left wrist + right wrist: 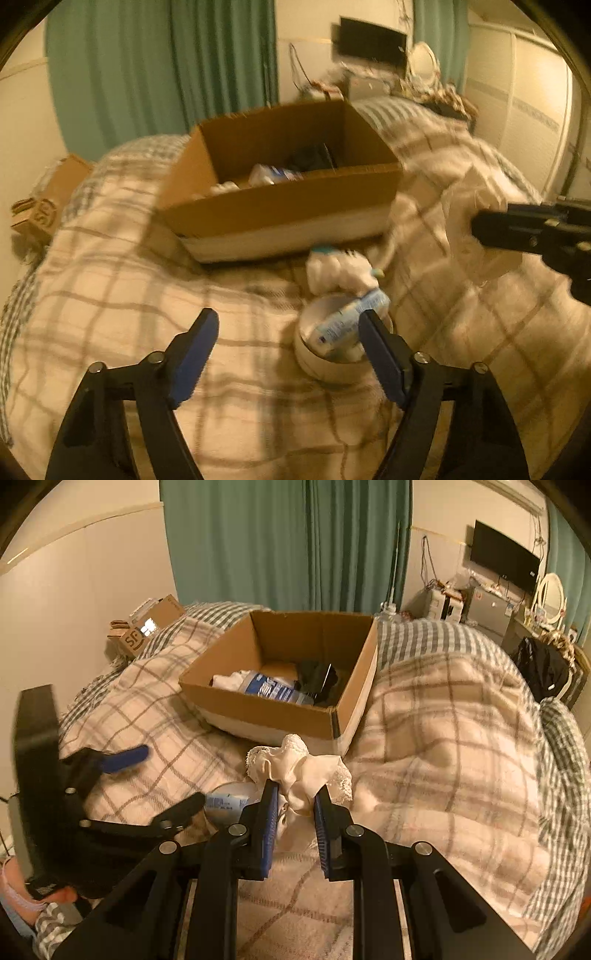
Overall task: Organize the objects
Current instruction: 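Drop the cloth into the box with the right gripper while the left drops the toothpaste tube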
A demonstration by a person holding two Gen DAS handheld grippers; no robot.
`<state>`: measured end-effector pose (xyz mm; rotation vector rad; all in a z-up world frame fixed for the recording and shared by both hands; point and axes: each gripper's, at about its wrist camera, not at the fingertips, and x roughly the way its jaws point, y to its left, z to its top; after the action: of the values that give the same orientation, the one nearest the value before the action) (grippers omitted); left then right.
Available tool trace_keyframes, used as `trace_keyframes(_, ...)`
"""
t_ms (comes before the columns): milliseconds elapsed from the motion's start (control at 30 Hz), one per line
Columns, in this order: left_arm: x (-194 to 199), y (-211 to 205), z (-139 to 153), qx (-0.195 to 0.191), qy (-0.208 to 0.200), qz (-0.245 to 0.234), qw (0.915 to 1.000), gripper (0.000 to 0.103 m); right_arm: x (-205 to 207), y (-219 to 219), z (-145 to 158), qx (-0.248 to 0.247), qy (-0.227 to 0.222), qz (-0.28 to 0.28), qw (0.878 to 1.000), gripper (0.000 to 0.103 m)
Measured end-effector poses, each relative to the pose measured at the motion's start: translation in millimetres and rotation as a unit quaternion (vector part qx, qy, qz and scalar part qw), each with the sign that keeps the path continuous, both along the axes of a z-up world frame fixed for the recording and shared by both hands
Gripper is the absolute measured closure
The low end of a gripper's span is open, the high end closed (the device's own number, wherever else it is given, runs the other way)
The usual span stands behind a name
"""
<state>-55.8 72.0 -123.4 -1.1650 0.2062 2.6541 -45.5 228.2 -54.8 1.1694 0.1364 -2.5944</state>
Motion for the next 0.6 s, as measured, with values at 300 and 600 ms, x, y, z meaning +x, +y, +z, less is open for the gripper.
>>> trace_keyframes(300,-20,27,-26,-0.011,-0.044,-0.048,0.9978,0.044,-4,16,-20,-0.030,-0.025,-0.006,0.999,0.085)
trace_keyframes(600,-7,27,-11,-0.006,-0.023,-0.056,0.9981,0.070,0,19,-18,-0.026,-0.023,-0.020,0.999,0.085)
